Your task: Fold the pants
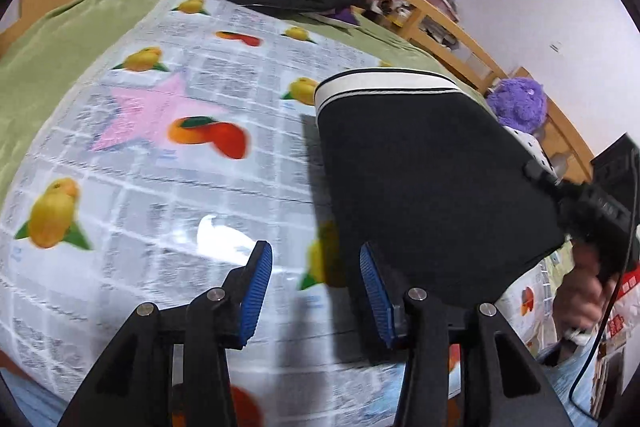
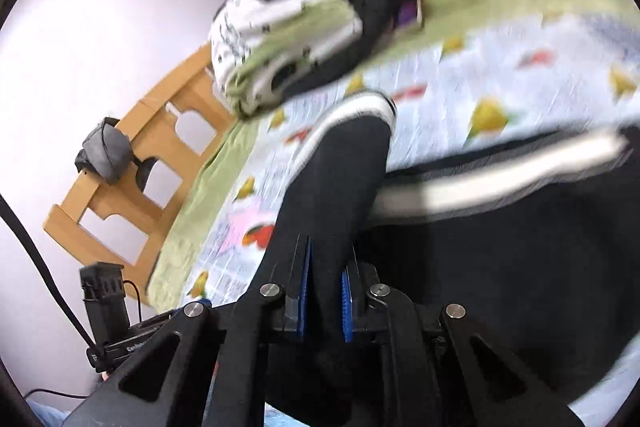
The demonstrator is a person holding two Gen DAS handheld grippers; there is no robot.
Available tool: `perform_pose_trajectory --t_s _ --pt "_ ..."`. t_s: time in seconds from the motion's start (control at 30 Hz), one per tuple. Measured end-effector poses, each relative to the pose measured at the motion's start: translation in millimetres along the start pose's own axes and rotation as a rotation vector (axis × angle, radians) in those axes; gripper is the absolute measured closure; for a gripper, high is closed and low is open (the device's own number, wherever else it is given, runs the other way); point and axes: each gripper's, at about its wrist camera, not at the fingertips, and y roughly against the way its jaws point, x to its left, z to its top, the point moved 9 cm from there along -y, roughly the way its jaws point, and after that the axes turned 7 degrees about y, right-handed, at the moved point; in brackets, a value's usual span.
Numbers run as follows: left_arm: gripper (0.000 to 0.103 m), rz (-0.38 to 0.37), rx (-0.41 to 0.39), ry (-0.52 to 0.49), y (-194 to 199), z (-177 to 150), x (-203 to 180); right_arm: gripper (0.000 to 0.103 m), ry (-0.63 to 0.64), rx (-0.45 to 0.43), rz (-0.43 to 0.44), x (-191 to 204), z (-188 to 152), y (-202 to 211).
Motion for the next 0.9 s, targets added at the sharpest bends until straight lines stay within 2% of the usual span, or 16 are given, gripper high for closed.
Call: perform_pose_trajectory --t_s 0.13,0.23,0.37,0.5,0.57,0.63,0.77,0.9 --pt "0.059 -0.053 0.011 -0.053 -13 -5 -40 0.091 0.052 0.008 -0.137 -35 15 25" --pt "0.059 -0.068 0.015 -0.112 -23 -10 -72 0.091 0.067 0.011 -0.188 -62 19 38" --pt "0.059 -0.066 0.013 -0.172 -33 -18 -102 0.091 0.046 -0.032 -0.24 -109 20 65" --pt "0.059 -0.083 0.022 -0.207 -37 -25 -118 0.091 -0.027 -0.059 -0.307 -167 8 87" --pt "0.059 -0.084 0.039 -0.213 -43 -29 -121 0.091 -0.072 -0.008 -0.373 -202 -12 84" --pt "0.059 -0.093 0.061 -0.212 -47 -35 -125 0.091 -0.105 0.025 -0.4 -223 -30 78" --pt "0.059 -0.086 0.072 -0.232 -49 -43 -132 0.085 -0.139 0.024 -0.388 -230 -45 79" --pt "0.059 -0.087 0.069 -0.271 -41 -49 -139 0.08 -0.136 -0.076 -0.383 -210 -45 110"
